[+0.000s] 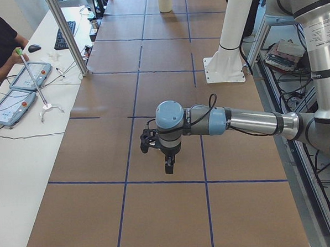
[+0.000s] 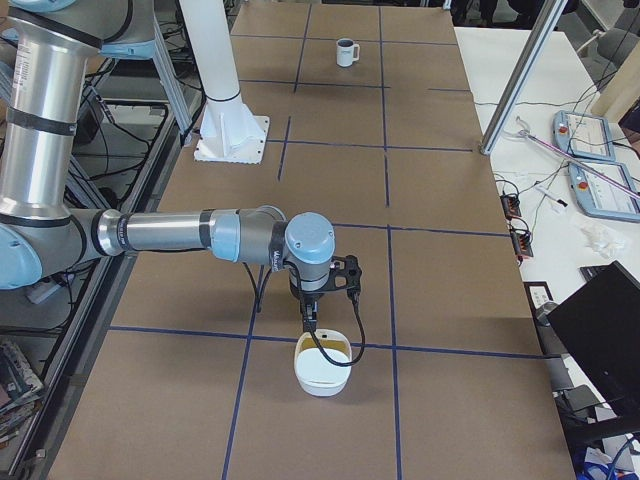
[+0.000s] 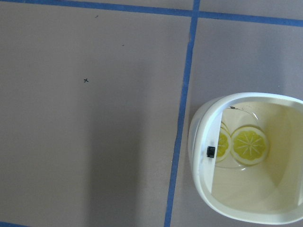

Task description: Left arm hands cup to right arm to dump lemon

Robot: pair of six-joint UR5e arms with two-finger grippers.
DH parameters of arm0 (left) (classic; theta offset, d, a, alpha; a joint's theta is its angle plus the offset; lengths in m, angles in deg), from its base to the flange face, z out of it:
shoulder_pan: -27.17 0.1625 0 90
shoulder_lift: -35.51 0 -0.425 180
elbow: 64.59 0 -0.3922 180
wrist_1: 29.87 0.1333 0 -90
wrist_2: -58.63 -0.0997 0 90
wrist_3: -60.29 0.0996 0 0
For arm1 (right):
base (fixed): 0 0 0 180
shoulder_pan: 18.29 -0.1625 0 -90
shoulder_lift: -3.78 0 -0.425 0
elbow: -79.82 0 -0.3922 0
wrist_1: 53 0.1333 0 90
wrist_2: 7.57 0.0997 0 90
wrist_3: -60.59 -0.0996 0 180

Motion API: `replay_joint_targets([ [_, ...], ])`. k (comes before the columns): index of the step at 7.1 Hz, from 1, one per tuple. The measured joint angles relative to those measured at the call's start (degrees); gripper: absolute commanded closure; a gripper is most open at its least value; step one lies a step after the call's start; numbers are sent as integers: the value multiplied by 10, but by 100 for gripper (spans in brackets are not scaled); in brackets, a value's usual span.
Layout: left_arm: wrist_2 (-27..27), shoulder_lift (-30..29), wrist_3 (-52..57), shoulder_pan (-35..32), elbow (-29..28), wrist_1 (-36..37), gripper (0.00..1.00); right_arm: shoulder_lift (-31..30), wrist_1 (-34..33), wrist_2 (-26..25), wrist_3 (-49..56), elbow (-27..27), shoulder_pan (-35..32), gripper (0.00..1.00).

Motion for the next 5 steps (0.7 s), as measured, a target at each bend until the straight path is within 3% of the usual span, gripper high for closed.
replay_joint_targets([
  [5, -5, -3, 2, 1, -8, 5, 0, 0, 1, -18, -2, 1, -6, 0],
])
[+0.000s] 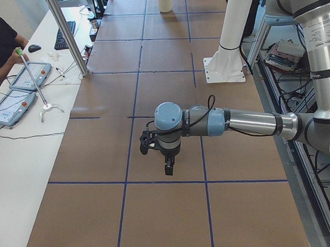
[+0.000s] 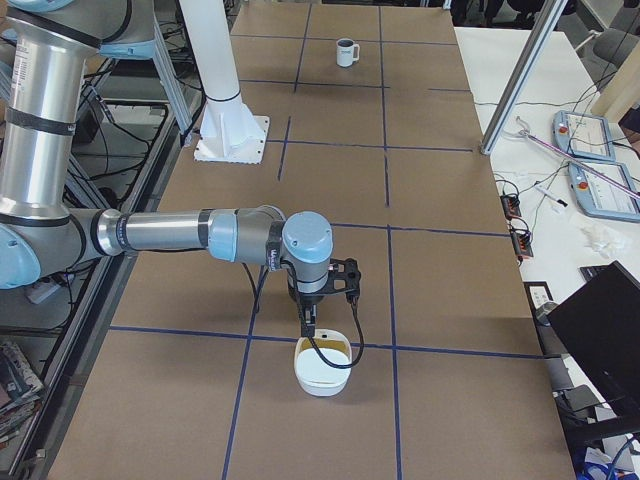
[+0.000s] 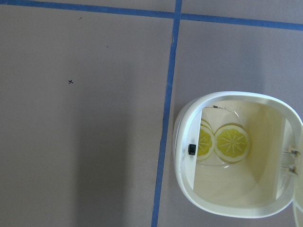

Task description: Left arm hands cup to right arm to dump lemon

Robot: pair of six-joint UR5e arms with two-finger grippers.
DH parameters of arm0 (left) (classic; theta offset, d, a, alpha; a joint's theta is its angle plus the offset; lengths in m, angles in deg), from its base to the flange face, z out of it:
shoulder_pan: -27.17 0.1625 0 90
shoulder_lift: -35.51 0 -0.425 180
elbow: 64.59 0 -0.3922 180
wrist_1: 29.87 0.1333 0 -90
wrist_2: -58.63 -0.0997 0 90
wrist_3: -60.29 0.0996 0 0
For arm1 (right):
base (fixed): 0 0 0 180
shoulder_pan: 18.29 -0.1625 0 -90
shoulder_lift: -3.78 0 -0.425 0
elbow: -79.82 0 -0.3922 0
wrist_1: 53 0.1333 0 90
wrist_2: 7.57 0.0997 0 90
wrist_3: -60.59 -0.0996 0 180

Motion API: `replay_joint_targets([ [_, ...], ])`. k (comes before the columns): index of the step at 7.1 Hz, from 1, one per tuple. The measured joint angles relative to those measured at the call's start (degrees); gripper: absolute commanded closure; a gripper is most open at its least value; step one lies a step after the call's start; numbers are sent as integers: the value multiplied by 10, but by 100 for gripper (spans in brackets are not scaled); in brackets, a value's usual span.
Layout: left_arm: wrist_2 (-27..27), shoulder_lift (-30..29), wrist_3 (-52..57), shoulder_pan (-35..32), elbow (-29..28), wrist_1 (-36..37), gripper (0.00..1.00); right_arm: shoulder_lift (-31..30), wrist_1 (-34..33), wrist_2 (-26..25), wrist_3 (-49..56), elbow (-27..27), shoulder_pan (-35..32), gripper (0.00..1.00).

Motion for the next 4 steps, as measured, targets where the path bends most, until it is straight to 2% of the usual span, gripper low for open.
replay_joint_targets([
  [4, 3, 4, -1, 0, -23, -2, 0, 2, 0, 0, 0, 1, 0, 0],
])
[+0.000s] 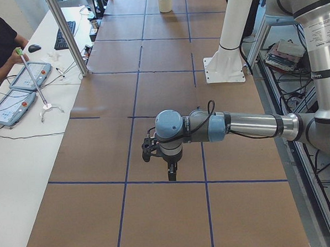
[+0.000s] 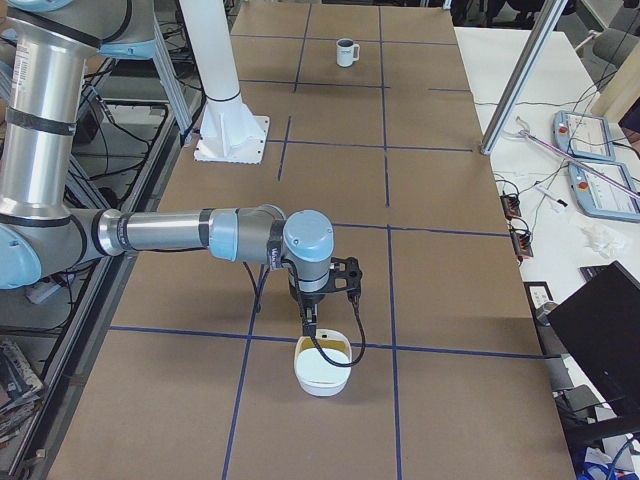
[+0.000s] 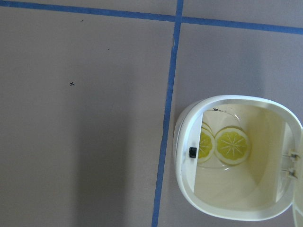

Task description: Left arm hands cup to right arm to dump lemon

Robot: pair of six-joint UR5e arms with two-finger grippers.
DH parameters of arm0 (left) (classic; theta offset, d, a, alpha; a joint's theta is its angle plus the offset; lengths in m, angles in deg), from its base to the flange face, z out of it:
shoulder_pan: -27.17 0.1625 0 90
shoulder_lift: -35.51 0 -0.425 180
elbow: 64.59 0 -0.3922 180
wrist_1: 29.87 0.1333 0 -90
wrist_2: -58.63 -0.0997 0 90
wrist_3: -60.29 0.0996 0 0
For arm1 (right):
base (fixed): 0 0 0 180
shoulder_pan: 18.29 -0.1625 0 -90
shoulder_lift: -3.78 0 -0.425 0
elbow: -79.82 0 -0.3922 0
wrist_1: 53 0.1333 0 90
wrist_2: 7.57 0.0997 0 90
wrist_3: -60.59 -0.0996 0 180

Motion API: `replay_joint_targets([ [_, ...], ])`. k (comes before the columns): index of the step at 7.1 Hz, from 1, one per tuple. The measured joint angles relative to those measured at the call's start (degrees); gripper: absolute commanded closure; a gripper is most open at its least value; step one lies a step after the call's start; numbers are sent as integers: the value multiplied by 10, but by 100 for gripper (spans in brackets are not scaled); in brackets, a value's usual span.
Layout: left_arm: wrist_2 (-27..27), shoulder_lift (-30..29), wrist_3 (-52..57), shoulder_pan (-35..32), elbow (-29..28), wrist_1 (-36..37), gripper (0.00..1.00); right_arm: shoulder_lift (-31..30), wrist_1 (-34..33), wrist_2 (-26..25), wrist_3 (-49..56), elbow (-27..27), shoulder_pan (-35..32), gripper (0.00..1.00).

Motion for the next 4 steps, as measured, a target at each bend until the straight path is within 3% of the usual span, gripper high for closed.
replay_joint_targets([
  [4, 1, -7, -3, 1, 4, 4, 0, 2, 0, 1, -1, 0, 0, 0],
])
